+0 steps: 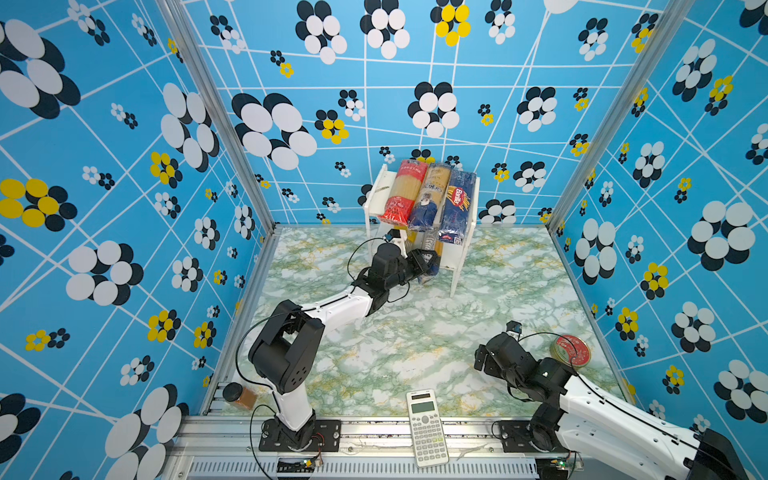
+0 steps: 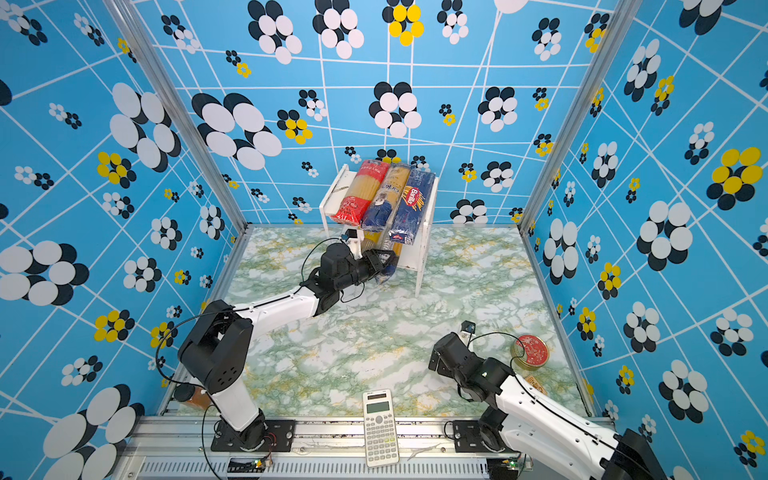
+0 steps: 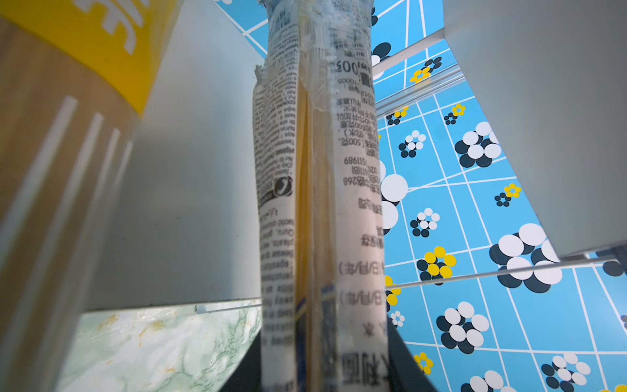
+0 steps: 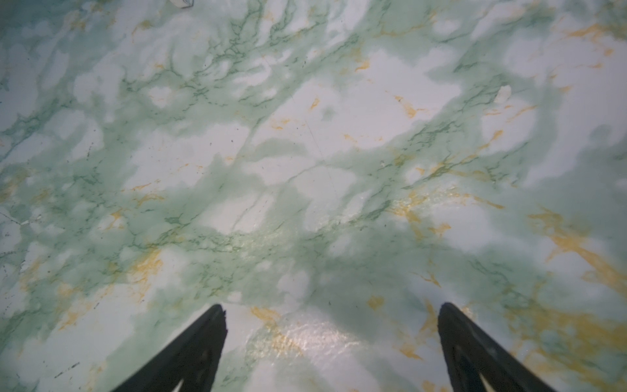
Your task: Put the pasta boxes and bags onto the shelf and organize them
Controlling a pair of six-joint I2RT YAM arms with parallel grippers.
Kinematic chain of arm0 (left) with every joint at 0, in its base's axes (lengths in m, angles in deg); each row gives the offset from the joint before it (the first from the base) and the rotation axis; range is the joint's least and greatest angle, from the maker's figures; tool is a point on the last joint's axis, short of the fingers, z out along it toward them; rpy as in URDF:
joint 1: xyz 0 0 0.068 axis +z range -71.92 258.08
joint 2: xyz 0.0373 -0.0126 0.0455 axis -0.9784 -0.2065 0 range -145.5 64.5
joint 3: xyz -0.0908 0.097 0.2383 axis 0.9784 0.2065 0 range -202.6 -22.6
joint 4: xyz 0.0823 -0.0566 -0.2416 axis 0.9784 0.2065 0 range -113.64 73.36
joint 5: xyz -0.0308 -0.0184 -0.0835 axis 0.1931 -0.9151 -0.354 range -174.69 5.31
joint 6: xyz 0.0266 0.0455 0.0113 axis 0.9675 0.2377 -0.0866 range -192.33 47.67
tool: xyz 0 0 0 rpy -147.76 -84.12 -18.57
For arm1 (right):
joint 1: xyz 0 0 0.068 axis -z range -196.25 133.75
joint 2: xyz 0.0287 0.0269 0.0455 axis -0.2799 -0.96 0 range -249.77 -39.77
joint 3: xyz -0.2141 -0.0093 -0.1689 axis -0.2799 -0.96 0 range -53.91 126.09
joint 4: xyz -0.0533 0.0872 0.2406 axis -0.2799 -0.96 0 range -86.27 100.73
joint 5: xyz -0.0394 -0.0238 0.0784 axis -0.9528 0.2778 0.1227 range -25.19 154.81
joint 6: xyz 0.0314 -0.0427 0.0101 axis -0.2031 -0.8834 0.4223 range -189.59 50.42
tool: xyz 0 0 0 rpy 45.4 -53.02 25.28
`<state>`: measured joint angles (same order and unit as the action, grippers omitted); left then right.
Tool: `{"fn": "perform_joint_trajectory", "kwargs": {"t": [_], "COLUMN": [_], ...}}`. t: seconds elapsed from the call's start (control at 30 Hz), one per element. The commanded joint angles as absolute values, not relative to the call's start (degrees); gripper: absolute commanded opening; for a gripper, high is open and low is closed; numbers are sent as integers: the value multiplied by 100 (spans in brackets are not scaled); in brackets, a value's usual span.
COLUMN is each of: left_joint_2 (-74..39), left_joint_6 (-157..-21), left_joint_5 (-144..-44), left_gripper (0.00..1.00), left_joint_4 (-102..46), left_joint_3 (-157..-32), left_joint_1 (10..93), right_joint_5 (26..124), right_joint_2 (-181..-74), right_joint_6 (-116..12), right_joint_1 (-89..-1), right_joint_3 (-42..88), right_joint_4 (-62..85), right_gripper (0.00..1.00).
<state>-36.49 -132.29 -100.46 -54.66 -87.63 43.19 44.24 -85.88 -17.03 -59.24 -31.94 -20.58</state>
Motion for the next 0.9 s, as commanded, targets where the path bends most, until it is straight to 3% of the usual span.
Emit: {"fn": "perform_joint_trajectory", "kwargs": {"t": [0.0, 0.87], "left_joint_2": [-3569, -3587], "left_joint_6": [-13061, -13051], "left_joint_5": [-9966, -9849], "left_gripper": [17, 34], "left_joint_4": [-6623, -6486], "left_joint_3": [-9156, -9170], "left_joint_1": [4310, 4372], "right_joint_5": [4464, 4442], "right_joint_2": [-8568, -8592], "right_joint_6": [-1691, -1708], "right_joint_1": [-5887, -5887], "right_joint_3": [-3256, -3209], "right_joint_4": [-2255, -2271], "right_gripper": [99, 99]}}
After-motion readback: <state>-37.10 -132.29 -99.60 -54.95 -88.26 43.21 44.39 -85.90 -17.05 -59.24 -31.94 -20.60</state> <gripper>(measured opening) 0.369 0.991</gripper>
